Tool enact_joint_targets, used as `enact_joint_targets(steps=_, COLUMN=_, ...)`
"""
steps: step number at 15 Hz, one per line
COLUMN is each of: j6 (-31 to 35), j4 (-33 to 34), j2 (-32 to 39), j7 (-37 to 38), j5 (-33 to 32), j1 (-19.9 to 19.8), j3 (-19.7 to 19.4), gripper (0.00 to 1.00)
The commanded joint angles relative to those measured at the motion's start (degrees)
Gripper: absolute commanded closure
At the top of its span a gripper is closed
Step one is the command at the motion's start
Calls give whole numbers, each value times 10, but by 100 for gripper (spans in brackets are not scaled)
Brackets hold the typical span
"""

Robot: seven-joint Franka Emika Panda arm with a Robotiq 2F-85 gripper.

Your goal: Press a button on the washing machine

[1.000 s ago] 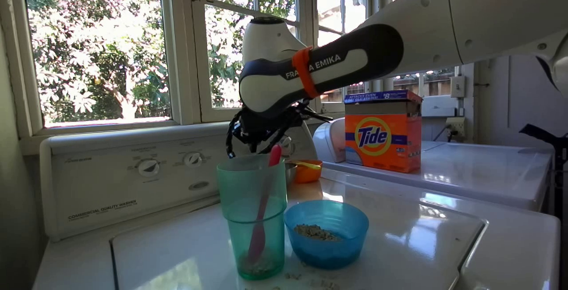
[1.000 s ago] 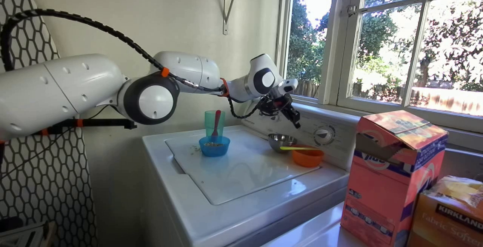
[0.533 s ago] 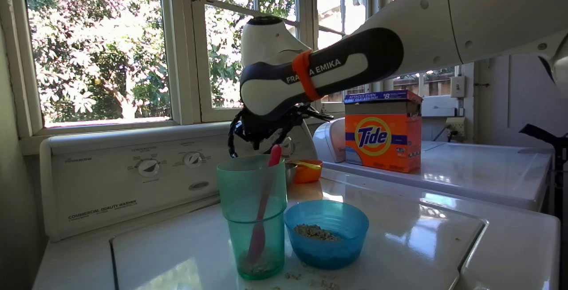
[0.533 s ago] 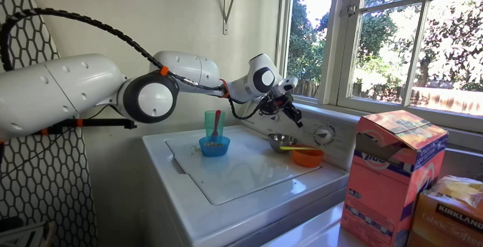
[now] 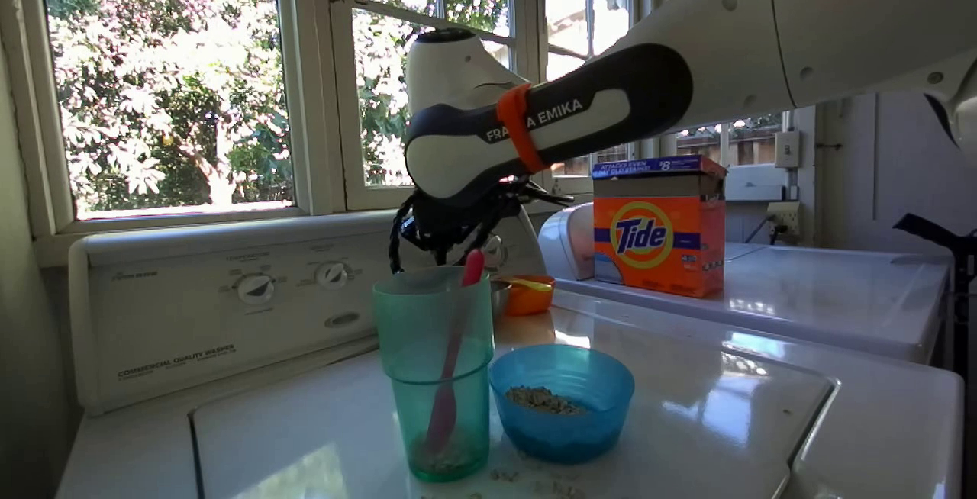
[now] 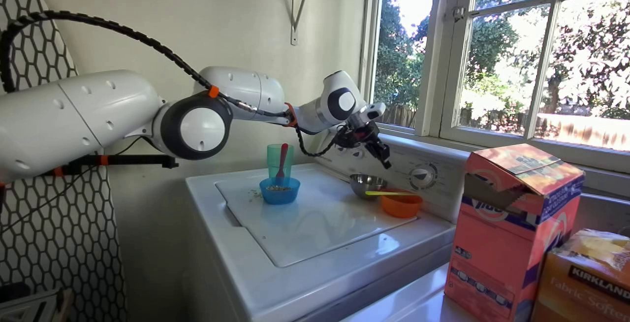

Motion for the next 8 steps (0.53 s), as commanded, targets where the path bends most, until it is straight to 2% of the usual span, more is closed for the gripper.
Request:
enact_joint_targets(steps=1, j6=0, j4=0, j2=0, j7=0, j5=0, j1=0, j3=0, gripper=99)
enact_joint_targets(steps=8, j6=29, j4=9, j2=12, j7=8, j5=-4, j1=0, j3=-5, gripper=100)
